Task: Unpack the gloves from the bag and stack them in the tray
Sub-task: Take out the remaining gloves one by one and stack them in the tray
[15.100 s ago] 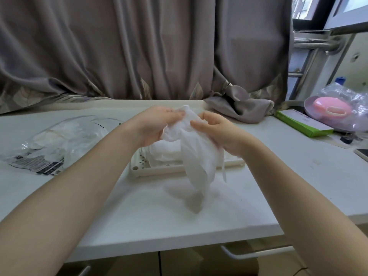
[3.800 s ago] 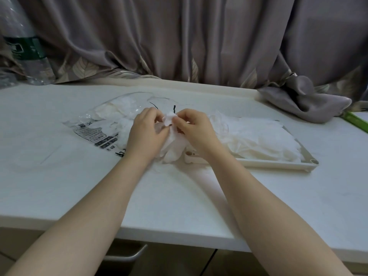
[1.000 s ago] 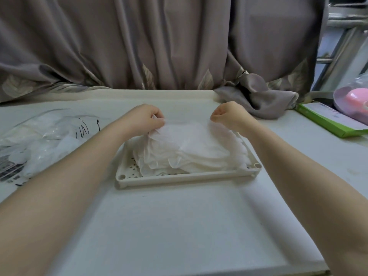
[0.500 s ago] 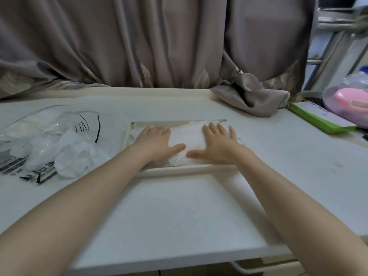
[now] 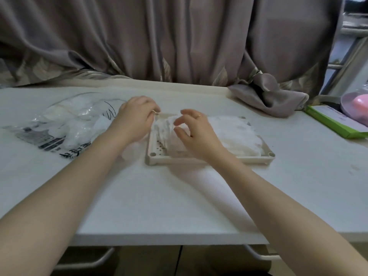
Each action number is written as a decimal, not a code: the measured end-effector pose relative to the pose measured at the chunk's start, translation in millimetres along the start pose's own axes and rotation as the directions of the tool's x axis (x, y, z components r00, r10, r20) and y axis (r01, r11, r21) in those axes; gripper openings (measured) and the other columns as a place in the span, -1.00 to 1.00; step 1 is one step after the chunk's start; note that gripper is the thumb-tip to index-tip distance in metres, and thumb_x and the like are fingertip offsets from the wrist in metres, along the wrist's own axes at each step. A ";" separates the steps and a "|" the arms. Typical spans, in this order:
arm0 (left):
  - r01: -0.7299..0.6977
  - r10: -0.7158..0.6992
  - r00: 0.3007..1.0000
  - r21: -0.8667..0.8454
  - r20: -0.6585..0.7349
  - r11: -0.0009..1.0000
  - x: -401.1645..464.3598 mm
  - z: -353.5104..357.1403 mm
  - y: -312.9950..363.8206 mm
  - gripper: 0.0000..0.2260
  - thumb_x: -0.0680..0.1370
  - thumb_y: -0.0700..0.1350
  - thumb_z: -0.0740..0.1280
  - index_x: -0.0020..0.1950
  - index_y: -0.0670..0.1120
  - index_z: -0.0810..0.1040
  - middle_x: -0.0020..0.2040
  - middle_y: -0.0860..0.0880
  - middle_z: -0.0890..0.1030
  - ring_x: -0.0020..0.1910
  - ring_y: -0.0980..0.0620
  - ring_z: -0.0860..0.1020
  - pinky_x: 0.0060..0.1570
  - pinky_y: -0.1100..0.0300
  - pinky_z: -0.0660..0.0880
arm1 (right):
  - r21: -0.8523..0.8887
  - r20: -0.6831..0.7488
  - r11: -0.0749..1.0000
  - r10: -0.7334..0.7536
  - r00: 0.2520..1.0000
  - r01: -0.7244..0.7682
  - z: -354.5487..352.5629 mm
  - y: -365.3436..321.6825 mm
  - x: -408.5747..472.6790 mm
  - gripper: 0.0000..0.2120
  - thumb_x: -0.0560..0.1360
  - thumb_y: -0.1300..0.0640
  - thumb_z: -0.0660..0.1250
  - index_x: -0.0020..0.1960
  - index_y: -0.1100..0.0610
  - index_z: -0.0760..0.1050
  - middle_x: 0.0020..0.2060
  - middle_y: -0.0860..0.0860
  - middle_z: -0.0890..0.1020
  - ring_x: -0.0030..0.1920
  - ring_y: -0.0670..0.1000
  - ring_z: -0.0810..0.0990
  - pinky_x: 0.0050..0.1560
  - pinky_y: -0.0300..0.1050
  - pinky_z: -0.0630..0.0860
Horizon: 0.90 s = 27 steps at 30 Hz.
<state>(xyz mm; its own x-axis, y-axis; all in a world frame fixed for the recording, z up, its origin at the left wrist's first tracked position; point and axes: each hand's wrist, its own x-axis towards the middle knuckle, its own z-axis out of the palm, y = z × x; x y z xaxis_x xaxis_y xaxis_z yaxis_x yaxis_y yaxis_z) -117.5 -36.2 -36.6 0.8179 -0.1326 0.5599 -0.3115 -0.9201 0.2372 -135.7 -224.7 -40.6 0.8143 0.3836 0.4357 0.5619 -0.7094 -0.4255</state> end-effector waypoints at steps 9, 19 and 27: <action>0.419 -0.434 0.895 -0.539 0.106 0.731 -37.2 -16.4 -64.0 -0.71 0.65 -0.08 0.07 0.25 -0.10 0.50 0.20 0.01 0.52 0.24 0.03 0.44 0.21 0.20 0.31 | -0.287 0.418 0.958 0.138 0.898 -0.013 71.5 -69.2 34.7 -0.59 0.49 -0.25 0.22 -0.10 0.12 0.46 -0.07 0.02 0.55 0.25 0.13 0.38 0.42 0.18 0.02; 0.477 -0.331 0.877 -0.554 0.348 0.682 -37.9 -20.1 -48.8 -0.36 0.37 0.22 0.40 0.34 -0.09 0.44 0.27 0.03 0.49 0.25 0.08 0.44 0.24 0.18 0.36 | 0.120 0.101 0.962 0.233 0.967 -0.244 72.0 -63.2 43.8 -0.78 0.50 0.24 0.17 -0.30 0.19 0.46 -0.36 0.09 0.53 -0.25 0.13 0.51 -0.30 -0.08 0.30; 0.192 -0.086 0.969 -0.485 0.231 0.853 -49.9 -7.0 -31.8 -0.37 0.42 -0.25 0.41 0.39 0.06 0.23 0.37 0.04 0.16 0.27 0.11 0.28 0.06 0.56 0.20 | 0.579 0.025 0.751 0.371 0.928 -0.317 53.0 -46.0 42.1 -0.77 0.52 0.22 0.16 -0.22 0.22 0.55 -0.44 0.01 0.45 -0.42 -0.03 0.36 -0.44 -0.23 0.27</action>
<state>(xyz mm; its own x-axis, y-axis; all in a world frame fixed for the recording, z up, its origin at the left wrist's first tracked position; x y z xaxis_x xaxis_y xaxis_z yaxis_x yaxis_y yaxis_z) -151.7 2.3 -66.5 0.9314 -0.1343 0.3384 -0.3436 -0.6318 0.6948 -119.6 -144.6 -44.8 0.9681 0.1076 0.2262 0.2489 -0.3120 -0.9169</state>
